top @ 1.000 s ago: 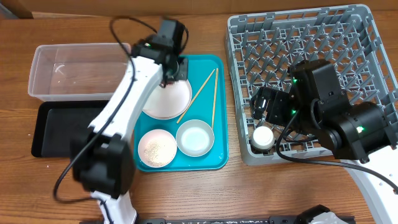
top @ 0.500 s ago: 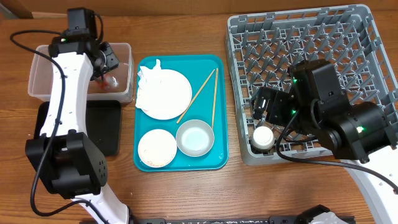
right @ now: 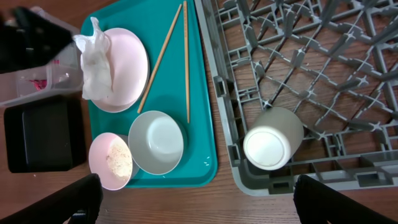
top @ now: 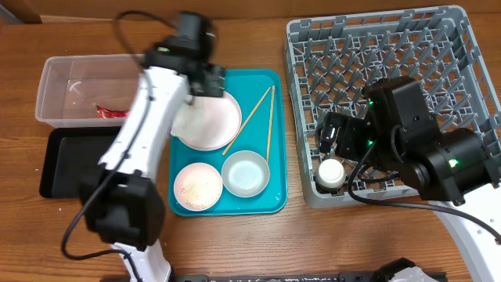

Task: Sort waste into correct bins and load items into the dishwasher
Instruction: 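Drop the red wrapper into the clear plastic bin, then grasp the tissue with the left gripper and drop it in the bin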

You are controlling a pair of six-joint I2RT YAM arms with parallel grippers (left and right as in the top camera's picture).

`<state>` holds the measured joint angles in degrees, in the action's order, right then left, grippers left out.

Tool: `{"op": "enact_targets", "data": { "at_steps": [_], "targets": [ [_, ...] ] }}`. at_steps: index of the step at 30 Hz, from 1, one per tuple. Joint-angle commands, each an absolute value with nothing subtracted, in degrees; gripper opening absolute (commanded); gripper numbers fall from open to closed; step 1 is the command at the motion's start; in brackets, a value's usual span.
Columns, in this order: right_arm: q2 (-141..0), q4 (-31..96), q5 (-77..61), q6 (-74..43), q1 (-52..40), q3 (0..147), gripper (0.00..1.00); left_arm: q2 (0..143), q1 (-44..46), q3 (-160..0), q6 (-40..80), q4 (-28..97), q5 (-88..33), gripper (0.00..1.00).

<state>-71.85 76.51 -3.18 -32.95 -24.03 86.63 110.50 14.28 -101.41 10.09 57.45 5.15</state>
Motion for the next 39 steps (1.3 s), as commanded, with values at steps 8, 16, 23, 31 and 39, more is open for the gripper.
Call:
{"op": "enact_targets", "data": {
  "at_steps": [8, 16, 23, 31, 39],
  "targets": [
    [-71.44, 76.47, -3.07, -32.60, -24.16, 86.70, 1.00, 126.06, 15.00, -99.37, 17.19, 58.59, 24.32, 0.69],
    [-71.44, 76.44, -3.07, -32.60, -24.16, 86.70, 1.00, 129.10, 15.03, -100.22, 14.15, 61.01, 16.58, 0.04],
    [-71.44, 76.58, -3.07, -32.58, -24.16, 86.70, 1.00, 120.60, 14.24, -109.71, 14.20, 66.30, 5.63, 0.04],
    [-71.44, 76.90, -3.07, -32.60, -24.16, 86.70, 1.00, 110.65, 5.63, -113.62, 18.39, 68.10, 8.75, 0.04],
    [-71.44, 77.19, -3.05, -32.56, -24.16, 86.70, 1.00, 118.39, -7.07, -107.83, 20.86, 71.44, 5.93, 0.14]
  ]
}}
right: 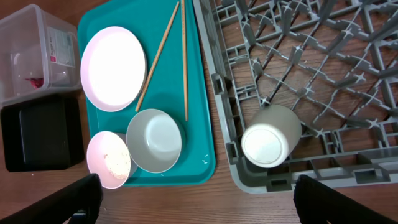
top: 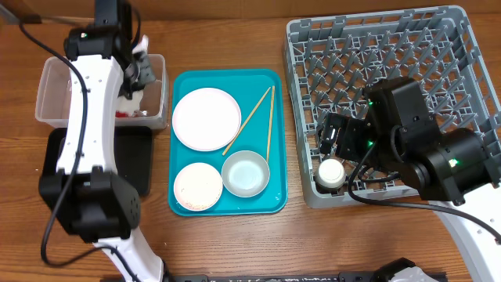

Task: Sort waste into correct bins and load items into the dishwasher
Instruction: 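Grasp the tissue with the left gripper and drop it in the bin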

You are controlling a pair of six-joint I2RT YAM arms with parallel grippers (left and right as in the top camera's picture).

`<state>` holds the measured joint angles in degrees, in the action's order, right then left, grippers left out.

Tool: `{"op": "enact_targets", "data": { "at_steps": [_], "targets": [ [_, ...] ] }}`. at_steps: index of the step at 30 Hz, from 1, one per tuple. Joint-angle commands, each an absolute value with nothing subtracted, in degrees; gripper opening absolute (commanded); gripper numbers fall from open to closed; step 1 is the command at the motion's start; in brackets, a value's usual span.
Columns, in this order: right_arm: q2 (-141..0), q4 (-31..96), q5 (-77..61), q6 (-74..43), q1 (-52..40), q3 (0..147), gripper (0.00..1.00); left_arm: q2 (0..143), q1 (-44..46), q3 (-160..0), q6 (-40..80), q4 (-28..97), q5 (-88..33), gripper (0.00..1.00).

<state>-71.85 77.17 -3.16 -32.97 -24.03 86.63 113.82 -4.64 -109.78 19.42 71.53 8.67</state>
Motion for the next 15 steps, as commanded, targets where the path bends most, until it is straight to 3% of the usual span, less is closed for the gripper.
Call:
{"op": "enact_targets", "data": {
  "at_steps": [1, 9, 13, 15],
  "targets": [
    [-71.44, 77.32, -3.05, -32.56, -24.14, 86.70, 1.00, 118.91, -7.68, -107.83, 19.97, 71.00, 4.69, 0.20],
    [-71.44, 78.19, -3.03, -32.56, -24.16, 86.70, 1.00, 117.58, -8.19, -116.25, 13.65, 72.25, -3.18, 0.35],
    [-71.44, 78.37, -3.01, -32.56, -24.16, 86.70, 1.00, 115.66, -8.05, -124.05, 13.67, 75.53, -7.44, 0.49],
    [-71.44, 78.37, -3.01, -32.56, -24.16, 86.70, 1.00, 114.54, -7.84, -127.17, 13.30, 76.55, -7.60, 0.66]
  ]
}}
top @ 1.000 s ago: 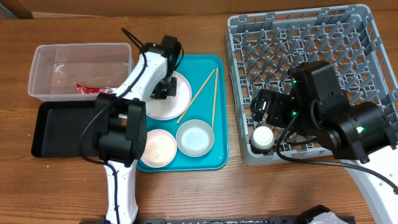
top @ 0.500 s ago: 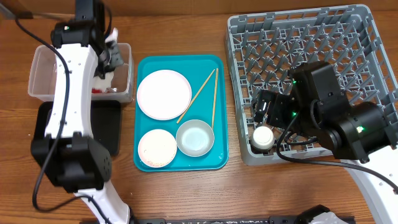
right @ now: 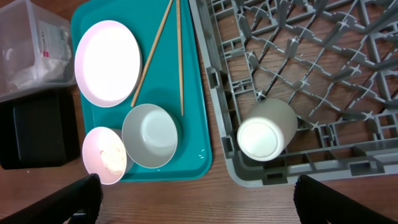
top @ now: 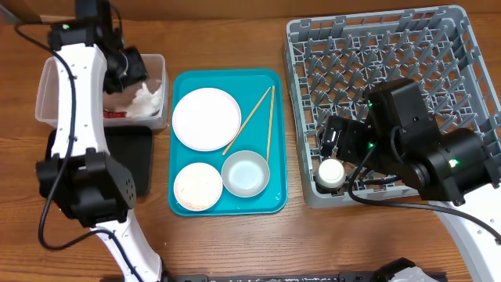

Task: Sort waste into correct bins and load items into the dishwasher
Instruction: 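Grasp the tissue with the left gripper and drop it in the bin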

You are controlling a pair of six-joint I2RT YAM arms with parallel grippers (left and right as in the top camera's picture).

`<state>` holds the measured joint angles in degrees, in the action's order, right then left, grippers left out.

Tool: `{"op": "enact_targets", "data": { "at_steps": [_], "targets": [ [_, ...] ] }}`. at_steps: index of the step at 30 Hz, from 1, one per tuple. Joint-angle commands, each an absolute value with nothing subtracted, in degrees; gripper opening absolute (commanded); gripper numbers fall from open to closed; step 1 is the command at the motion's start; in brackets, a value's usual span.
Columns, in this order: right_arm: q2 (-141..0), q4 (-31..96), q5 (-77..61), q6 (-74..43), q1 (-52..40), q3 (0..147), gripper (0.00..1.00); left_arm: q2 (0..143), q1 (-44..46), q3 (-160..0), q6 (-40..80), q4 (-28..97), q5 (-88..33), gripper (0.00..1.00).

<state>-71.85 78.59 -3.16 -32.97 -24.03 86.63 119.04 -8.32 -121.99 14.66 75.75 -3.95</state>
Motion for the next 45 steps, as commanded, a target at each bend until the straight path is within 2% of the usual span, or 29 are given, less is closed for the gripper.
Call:
{"op": "enact_targets", "data": {
  "at_steps": [1, 3, 5, 7, 8, 17, 20, 23, 30, 31, 32, 33, 45],
  "targets": [
    [-71.44, 78.37, -3.01, -32.56, -24.16, 86.70, 1.00, 114.08, -7.77, -127.87, 12.51, 76.47, -6.81, 0.75],
    [-71.44, 78.37, -3.01, -32.56, -24.16, 86.70, 1.00, 113.16, -7.68, -128.44, 11.97, 76.44, -5.58, 0.78],
    [-71.44, 78.39, -2.94, -32.56, -24.16, 86.70, 1.00, 112.68, -7.68, -128.44, 11.94, 77.69, -7.42, 0.74],
    [-71.44, 78.41, -2.17, -32.58, -24.16, 86.70, 1.00, 112.46, -7.68, -128.44, 10.81, 79.99, -11.51, 0.48],
    [-71.44, 78.41, -2.07, -32.58, -24.16, 86.70, 1.00, 112.29, -7.49, -128.44, 8.60, 80.97, -14.00, 0.43],
    [-71.44, 78.32, -1.98, -32.58, -24.16, 86.70, 1.00, 100.12, -4.32, -128.44, 3.36, 87.15, -15.40, 0.41],
    [-71.44, 78.32, -2.00, -32.60, -24.16, 86.59, 1.00, 93.19, -2.59, -128.42, 4.71, 88.36, -10.94, 0.44],
    [-71.46, 78.26, -2.00, -32.64, -24.16, 86.59, 1.00, 86.26, -0.16, -128.42, 8.36, 90.08, -4.47, 0.51],
    [-71.50, 77.89, -2.00, -32.64, -24.16, 86.59, 1.00, 77.56, 3.05, -128.40, 8.86, 95.44, -3.33, 0.59],
    [-71.50, 77.91, -2.00, -32.64, -24.16, 86.59, 1.00, 77.30, 3.03, -128.40, 8.86, 95.92, -3.36, 0.64],
    [-71.50, 77.91, -2.00, -32.64, -24.16, 86.59, 1.00, 77.19, 3.05, -128.40, 8.86, 96.27, -3.40, 0.86],
    [-71.50, 77.91, -2.02, -32.64, -24.16, 86.59, 1.00, 77.21, 3.05, -128.40, 9.06, 96.66, -3.40, 1.00],
    [-71.50, 77.73, -2.02, -32.62, -24.14, 86.59, 1.00, 79.18, 3.05, -124.99, 9.28, 96.77, -4.97, 1.00]
  ]
}}
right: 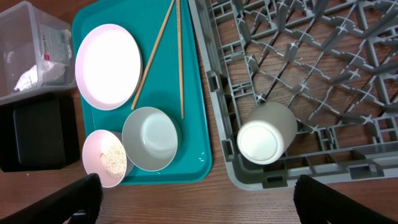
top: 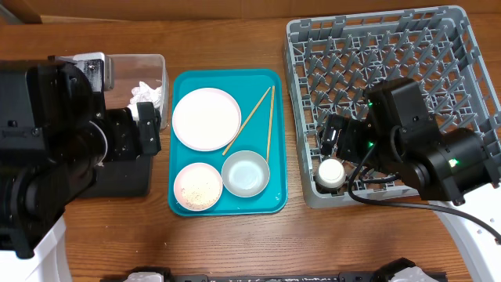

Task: Sort waste into correct bins and load items into the dishwasher
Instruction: 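Grasp the tissue with the left gripper and drop it in the bin, then grasp the pink bowl of rice with the left gripper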

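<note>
A crumpled white napkin (top: 145,92) lies in the clear bin (right: 25,31), beside a red wrapper scrap hidden in this moment. On the teal tray (top: 266,200) sit a bare white plate (top: 206,117), two chopsticks (top: 255,117), a grey bowl (top: 245,173) and a pink bowl (right: 106,167) with crumbs. A white cup (right: 267,138) lies in the grey dish rack (top: 376,47). My left arm (top: 55,149) looms large at the left; its gripper's jaws are not readable. My right gripper (right: 199,205) hangs open and empty above the rack's front corner.
A black bin (right: 34,137) stands in front of the clear bin, largely covered by my left arm in the overhead view. Bare wooden table (right: 205,205) runs along the front edge below the tray and rack.
My left arm was reaching over the clear bin at the back; now it fills the left side over the black bin. The napkin stays in the clear bin. The right arm barely shifted.
My left gripper held the crumpled napkin over the white plate. Then it was at the clear bin with the napkin. Then the napkin lay in the bin under the gripper. Now the arm is back from the bin and the plate is bare.
</note>
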You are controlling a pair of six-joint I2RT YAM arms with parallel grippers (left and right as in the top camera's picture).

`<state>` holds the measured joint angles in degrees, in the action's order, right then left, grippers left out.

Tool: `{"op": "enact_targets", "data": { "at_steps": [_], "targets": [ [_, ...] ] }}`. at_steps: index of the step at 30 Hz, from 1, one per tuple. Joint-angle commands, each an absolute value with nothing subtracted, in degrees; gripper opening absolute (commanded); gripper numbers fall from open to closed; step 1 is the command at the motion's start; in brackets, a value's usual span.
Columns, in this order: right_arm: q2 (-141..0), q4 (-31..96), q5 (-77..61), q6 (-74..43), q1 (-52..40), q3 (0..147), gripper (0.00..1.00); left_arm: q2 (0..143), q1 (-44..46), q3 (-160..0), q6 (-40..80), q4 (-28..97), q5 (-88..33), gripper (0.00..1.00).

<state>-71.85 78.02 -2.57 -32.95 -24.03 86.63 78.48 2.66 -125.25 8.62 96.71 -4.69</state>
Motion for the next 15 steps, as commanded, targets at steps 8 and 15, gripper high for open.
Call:
{"op": "enact_targets", "data": {
  "at_steps": [8, 15],
  "targets": [
    [-71.50, 77.73, -2.02, -32.62, -24.16, 86.59, 1.00, 80.82, 3.05, -124.97, 9.23, 96.79, -6.33, 1.00],
    [-71.50, 77.73, -2.02, -32.62, -24.16, 86.59, 1.00, 81.01, 3.05, -124.97, 10.35, 96.20, -18.02, 1.00]
  ]
}}
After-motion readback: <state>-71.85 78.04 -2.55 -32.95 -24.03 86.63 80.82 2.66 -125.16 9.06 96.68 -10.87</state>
